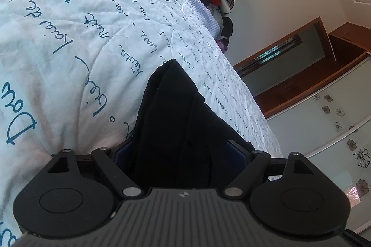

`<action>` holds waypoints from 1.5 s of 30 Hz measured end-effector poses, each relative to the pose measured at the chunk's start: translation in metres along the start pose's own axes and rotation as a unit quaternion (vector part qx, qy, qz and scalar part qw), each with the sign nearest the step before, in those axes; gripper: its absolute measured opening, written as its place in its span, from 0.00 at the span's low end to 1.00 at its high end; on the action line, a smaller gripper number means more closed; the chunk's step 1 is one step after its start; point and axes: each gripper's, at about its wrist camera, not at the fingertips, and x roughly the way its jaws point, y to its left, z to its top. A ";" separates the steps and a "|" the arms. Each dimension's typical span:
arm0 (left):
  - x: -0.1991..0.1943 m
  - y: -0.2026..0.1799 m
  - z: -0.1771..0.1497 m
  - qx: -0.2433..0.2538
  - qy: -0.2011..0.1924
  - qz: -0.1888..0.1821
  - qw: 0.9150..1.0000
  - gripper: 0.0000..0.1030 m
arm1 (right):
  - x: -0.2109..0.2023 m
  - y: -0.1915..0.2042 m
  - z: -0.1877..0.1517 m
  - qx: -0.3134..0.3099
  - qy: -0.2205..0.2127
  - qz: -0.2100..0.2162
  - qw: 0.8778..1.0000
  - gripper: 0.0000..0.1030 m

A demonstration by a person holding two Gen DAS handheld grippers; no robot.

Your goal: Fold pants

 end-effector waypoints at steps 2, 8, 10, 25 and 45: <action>-0.001 0.000 -0.001 0.000 -0.004 0.003 1.000 0.82 | -0.007 -0.009 0.002 0.001 -0.002 0.000 1.000 0.92; 0.000 -0.003 -0.002 0.032 -0.011 0.077 0.996 0.31 | -0.036 -0.040 0.007 0.015 -0.038 -0.029 0.999 0.92; 0.000 -0.010 0.000 0.046 -0.008 0.092 0.995 0.30 | -0.043 -0.051 0.008 0.022 -0.042 -0.044 0.998 0.92; 0.001 -0.116 -0.016 0.170 -0.030 0.114 0.978 0.11 | -0.084 -0.105 0.013 0.081 -0.095 -0.075 0.989 0.92; -0.003 -0.096 -0.016 0.152 -0.061 0.179 0.970 0.13 | -0.106 -0.123 0.003 0.091 -0.107 -0.066 0.988 0.92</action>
